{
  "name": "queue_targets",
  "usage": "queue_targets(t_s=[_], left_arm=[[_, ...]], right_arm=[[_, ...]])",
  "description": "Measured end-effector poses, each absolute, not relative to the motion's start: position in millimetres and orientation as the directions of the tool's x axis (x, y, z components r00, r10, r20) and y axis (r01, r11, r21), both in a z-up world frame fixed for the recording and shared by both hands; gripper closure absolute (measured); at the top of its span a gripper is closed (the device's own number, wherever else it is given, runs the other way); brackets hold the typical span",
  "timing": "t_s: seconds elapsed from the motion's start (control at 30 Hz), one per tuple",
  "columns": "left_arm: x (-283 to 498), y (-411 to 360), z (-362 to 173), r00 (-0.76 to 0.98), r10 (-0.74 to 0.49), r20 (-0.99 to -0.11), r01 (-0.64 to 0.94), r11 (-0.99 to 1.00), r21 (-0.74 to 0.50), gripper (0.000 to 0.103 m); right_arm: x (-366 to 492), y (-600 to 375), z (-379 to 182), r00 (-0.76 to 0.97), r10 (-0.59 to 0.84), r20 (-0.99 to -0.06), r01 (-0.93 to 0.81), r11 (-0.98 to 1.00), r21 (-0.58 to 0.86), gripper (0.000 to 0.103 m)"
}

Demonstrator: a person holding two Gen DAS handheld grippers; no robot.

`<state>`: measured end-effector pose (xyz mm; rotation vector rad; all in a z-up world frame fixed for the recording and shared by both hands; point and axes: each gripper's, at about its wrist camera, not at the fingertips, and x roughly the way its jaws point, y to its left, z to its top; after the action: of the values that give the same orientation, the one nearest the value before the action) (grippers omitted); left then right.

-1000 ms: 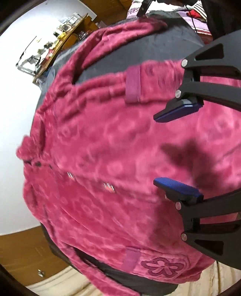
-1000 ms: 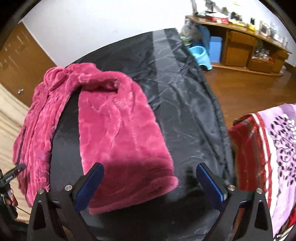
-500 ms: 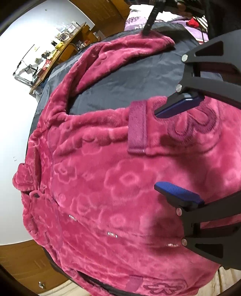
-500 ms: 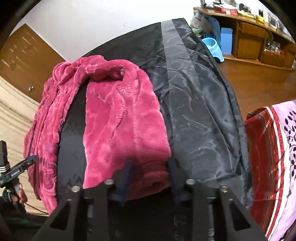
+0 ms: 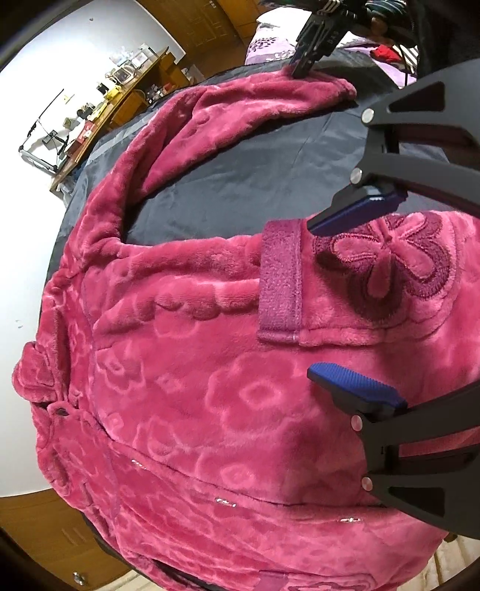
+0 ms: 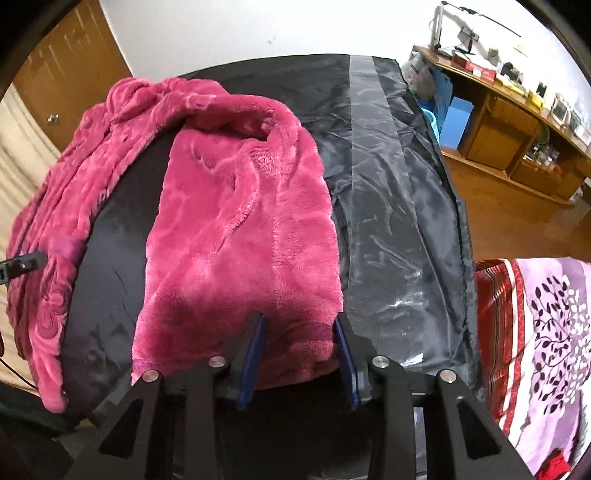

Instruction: Fold clothes

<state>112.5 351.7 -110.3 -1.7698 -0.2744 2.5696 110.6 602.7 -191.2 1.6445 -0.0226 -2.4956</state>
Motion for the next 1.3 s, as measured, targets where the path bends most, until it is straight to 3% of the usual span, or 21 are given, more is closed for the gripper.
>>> queue_targets(t_s=[0.07, 0.3, 0.4, 0.47, 0.6, 0.7, 0.77, 0.83, 0.87, 0.9, 1.1, 1.2, 1.3], left_arm=[[111.8, 352.4, -112.2, -0.356, 0.107, -0.928, 0.096, -0.984, -0.15, 0.028], [109.4, 351.1, -116.4, -0.352, 0.11, -0.93, 0.115, -0.981, -0.159, 0.028], [108.0, 350.8, -116.0, -0.354, 0.111, -0.929, 0.119, -0.98, -0.162, 0.028], [107.6, 350.3, -116.2, -0.355, 0.112, -0.928, 0.12, -0.979, -0.164, 0.028], [107.4, 348.3, -118.1, -0.351, 0.113, -0.93, 0.123, -0.978, -0.166, 0.028], [106.6, 346.3, -118.5, -0.349, 0.113, -0.93, 0.126, -0.978, -0.166, 0.028], [106.3, 344.4, -118.8, -0.347, 0.11, -0.932, 0.129, -0.978, -0.164, 0.028], [105.5, 342.3, -119.2, -0.341, 0.11, -0.934, 0.134, -0.977, -0.164, 0.028], [105.1, 341.3, -119.4, -0.338, 0.111, -0.935, 0.136, -0.977, -0.165, 0.028], [104.7, 340.3, -119.6, -0.335, 0.111, -0.936, 0.138, -0.976, -0.166, 0.028], [98.2, 340.3, -120.4, -0.336, 0.121, -0.934, 0.145, -0.973, -0.178, 0.028], [92.1, 343.7, -119.6, -0.339, 0.122, -0.933, 0.134, -0.975, -0.176, 0.028], [90.3, 346.2, -119.6, -0.337, 0.129, -0.933, 0.127, -0.975, -0.18, 0.028]], right_arm=[[110.4, 605.6, -185.2, -0.405, -0.096, -0.909, 0.122, -0.991, 0.05, 0.084], [105.2, 618.7, -133.6, -0.585, 0.133, -0.8, 0.092, -0.969, -0.229, 0.086], [104.9, 618.1, -107.4, -0.679, 0.26, -0.687, 0.05, -0.917, -0.396, 0.086], [109.9, 606.1, -96.0, -0.747, 0.356, -0.561, 0.024, -0.83, -0.558, 0.086], [121.1, 575.4, -107.6, -0.836, 0.411, -0.363, 0.029, -0.628, -0.778, 0.086], [133.2, 563.0, -139.9, -0.833, 0.349, -0.429, 0.176, -0.569, -0.803, 0.085], [142.2, 560.9, -156.8, -0.8, 0.306, -0.516, 0.266, -0.591, -0.762, 0.078], [147.3, 565.7, -161.8, -0.748, 0.255, -0.613, 0.322, -0.668, -0.671, 0.06], [149.7, 568.4, -163.8, -0.719, 0.226, -0.658, 0.345, -0.705, -0.62, 0.035], [149.5, 572.9, -162.7, -0.689, 0.195, -0.698, 0.355, -0.749, -0.56, 0.027], [142.9, 606.9, -150.6, -0.526, -0.036, -0.85, 0.295, -0.945, -0.143, 0.027], [127.1, 644.1, -137.6, -0.499, -0.187, -0.846, 0.104, -0.982, 0.155, 0.027], [113.8, 685.2, -135.5, -0.497, -0.358, -0.791, -0.073, -0.891, 0.449, 0.027]])
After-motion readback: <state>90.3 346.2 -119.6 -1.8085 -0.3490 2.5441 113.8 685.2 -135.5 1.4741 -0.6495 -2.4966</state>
